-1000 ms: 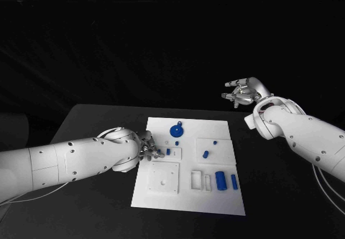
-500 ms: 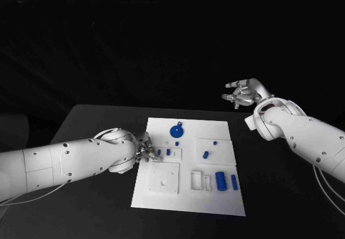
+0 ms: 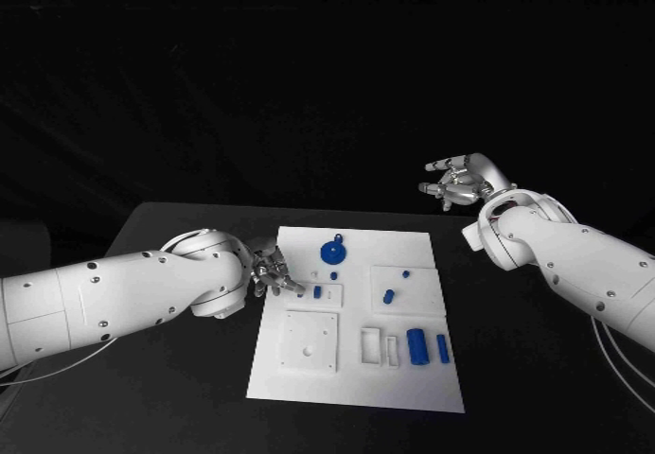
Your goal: Assemble the parts on the task board
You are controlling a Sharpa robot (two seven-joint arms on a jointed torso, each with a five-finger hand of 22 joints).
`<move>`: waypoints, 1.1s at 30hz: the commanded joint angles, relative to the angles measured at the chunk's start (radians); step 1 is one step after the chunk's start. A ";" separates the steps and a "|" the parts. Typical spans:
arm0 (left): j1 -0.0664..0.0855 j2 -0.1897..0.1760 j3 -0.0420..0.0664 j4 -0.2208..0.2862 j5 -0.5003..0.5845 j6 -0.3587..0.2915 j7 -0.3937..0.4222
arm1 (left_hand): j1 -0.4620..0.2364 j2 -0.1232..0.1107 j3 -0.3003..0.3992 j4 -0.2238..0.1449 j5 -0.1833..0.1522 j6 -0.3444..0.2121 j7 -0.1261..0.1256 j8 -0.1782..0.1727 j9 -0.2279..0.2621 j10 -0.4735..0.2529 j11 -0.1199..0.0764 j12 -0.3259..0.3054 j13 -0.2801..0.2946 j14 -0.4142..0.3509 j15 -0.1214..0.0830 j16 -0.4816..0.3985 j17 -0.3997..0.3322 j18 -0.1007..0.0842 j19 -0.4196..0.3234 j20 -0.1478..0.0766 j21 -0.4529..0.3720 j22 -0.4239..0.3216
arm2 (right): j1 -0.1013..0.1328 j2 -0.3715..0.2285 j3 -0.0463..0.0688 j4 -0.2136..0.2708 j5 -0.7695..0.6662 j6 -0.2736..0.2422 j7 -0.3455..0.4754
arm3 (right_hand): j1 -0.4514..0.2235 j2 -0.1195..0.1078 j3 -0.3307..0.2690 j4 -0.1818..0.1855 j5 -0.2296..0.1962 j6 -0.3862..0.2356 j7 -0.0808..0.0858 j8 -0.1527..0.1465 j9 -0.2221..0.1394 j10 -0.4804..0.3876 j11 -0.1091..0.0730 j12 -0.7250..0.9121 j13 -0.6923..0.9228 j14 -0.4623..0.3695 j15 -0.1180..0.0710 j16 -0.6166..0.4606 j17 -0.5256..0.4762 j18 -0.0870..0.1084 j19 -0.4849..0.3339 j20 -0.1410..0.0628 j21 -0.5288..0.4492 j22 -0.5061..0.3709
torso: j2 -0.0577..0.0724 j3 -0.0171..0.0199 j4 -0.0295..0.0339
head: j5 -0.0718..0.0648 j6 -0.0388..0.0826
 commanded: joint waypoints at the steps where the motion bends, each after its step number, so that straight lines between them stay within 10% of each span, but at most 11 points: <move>1: 0.021 -0.009 0.010 0.016 0.005 -0.034 0.076 | 0.092 0.047 0.024 -0.056 0.080 -0.030 0.020 -0.024 -0.064 -0.058 0.016 -0.067 -0.037 -0.047 0.019 -0.061 -0.027 -0.018 -0.034 0.017 -0.049 -0.032 | -0.001 0.001 0.000 -0.001 -0.001 0.012 0.007 | 0.000 -0.004 0.001 0.004 0.004 0.011 0.007 -0.001 0.000 -0.012 -0.002 0.003 -0.001 -0.007 0.003 -0.003 -0.001 0.007 0.037 0.004 -0.005 -0.001 | 0.001 0.0008 -0.0008 | 0.001 0.005; 7: 0.049 -0.004 0.024 0.017 -0.050 -0.137 0.191 | 0.190 0.084 0.049 -0.142 0.107 -0.005 0.051 -0.062 -0.284 -0.083 0.049 -0.232 -0.203 -0.060 0.046 -0.160 -0.072 -0.001 -0.037 0.044 -0.130 -0.097 | -0.001 0.004 0.000 -0.003 0.000 0.014 0.006 | 0.000 -0.004 0.001 0.004 0.004 0.011 0.007 -0.001 0.000 -0.012 -0.002 0.003 -0.001 -0.007 0.003 -0.003 -0.001 0.007 0.037 0.004 -0.005 -0.001 | 0.001 0.0014 -0.0008 | 0.000 0.011; 16: 0.049 0.087 0.004 -0.081 -0.145 -0.198 0.399 | 0.233 0.079 0.073 -0.198 0.069 0.020 0.065 -0.135 -0.438 -0.208 0.105 -0.338 -0.211 -0.046 0.075 -0.217 -0.110 0.048 -0.045 0.075 -0.124 -0.048 | -0.001 0.010 0.000 -0.004 0.001 0.015 0.009 | 0.000 -0.003 0.001 0.005 0.004 0.015 0.007 -0.001 0.000 -0.012 -0.002 0.003 -0.002 -0.008 0.003 -0.004 -0.001 0.007 0.036 0.004 -0.006 -0.002 | 0.001 0.0013 -0.0010 | -0.001 0.015; 23: 0.020 0.161 -0.030 -0.176 -0.251 -0.203 0.515 | 0.225 0.046 0.110 -0.222 0.060 0.030 0.061 -0.148 -0.454 -0.251 0.114 -0.342 -0.212 -0.022 0.076 -0.208 -0.158 0.060 -0.037 0.080 -0.122 -0.009 | -0.001 0.012 0.000 -0.003 0.002 0.015 0.010 | 0.000 -0.003 0.001 0.005 0.004 0.015 0.007 -0.001 0.000 -0.012 -0.002 0.003 -0.002 -0.008 0.003 -0.004 -0.001 0.007 0.036 0.004 -0.006 -0.002 | 0.004 0.0001 -0.0019 | -0.008 0.018; 33: -0.015 0.219 -0.041 -0.247 -0.329 -0.193 0.570 | 0.210 0.030 0.121 -0.226 0.050 0.031 0.061 -0.149 -0.455 -0.281 0.120 -0.343 -0.212 -0.002 0.077 -0.144 -0.172 0.064 -0.013 0.082 -0.133 0.019 | -0.001 0.013 0.000 0.000 0.002 0.015 0.011 | 0.000 -0.003 0.001 0.005 0.004 0.015 0.007 -0.001 0.000 -0.012 -0.002 0.003 -0.002 -0.008 0.003 -0.004 -0.001 0.007 0.036 0.004 -0.006 -0.002 | 0.003 -0.0004 -0.0023 | -0.011 0.015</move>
